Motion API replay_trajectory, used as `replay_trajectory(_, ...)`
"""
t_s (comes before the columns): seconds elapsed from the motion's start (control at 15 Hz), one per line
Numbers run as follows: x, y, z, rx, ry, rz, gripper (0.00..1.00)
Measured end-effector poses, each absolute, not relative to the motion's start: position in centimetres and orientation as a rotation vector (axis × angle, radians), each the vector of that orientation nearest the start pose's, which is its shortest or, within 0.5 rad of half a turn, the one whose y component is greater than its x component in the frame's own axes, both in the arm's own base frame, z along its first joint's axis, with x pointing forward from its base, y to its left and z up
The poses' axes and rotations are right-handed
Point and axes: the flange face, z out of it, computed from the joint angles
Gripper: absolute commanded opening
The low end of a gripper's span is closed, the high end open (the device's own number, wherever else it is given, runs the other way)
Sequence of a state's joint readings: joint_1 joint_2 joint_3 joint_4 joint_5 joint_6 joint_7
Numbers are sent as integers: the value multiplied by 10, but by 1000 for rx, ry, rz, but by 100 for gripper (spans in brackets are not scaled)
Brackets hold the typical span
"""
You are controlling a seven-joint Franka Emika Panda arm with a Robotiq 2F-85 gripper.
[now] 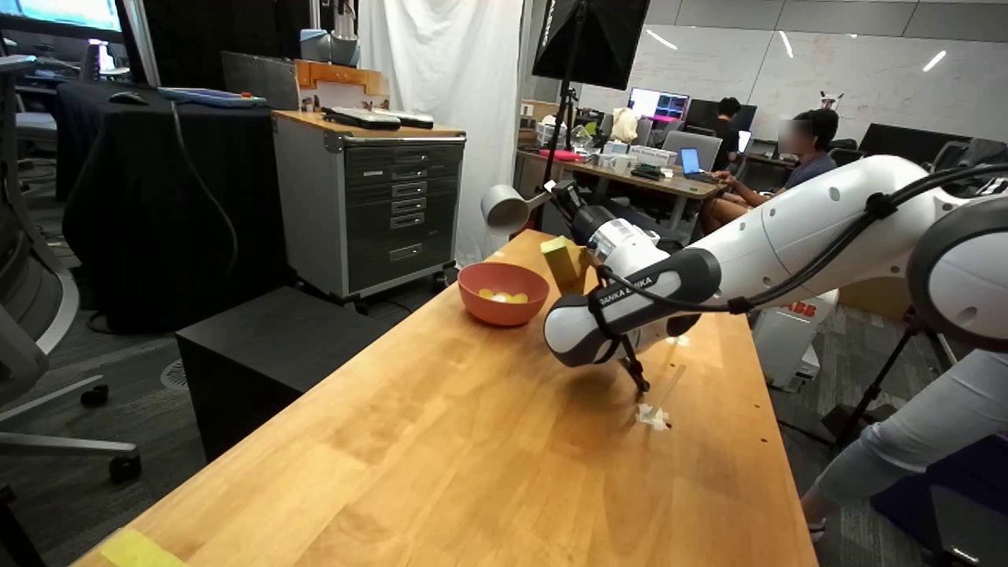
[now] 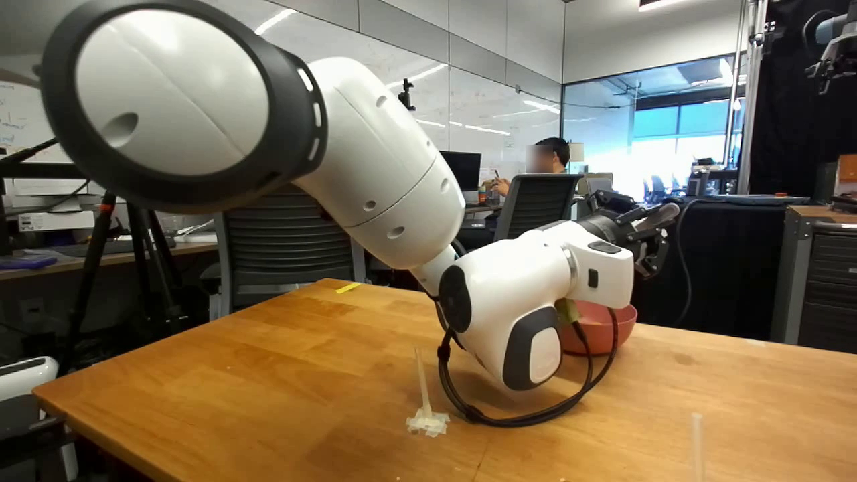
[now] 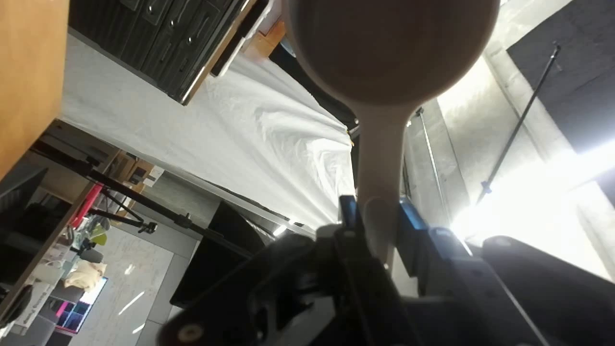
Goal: Pour the contents in the grey measuring cup into the pink bowl
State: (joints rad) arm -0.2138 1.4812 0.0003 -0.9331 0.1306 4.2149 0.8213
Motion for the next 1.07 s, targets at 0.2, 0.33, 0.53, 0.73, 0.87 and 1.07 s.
replay_trajectory(0.2,703,-172,162,-1391,986,-2083,6)
replay_trajectory(0.33,703,-172,159,-1386,1005,-2075,6)
replay_trajectory(0.53,703,-172,154,-1383,1055,-2050,6)
replay_trajectory(0.73,704,-175,151,-1379,1130,-2017,6)
replay_trajectory(0.87,707,-180,154,-1370,1202,-1985,6)
replay_trajectory(1.07,714,-196,170,-1337,1342,-1917,6)
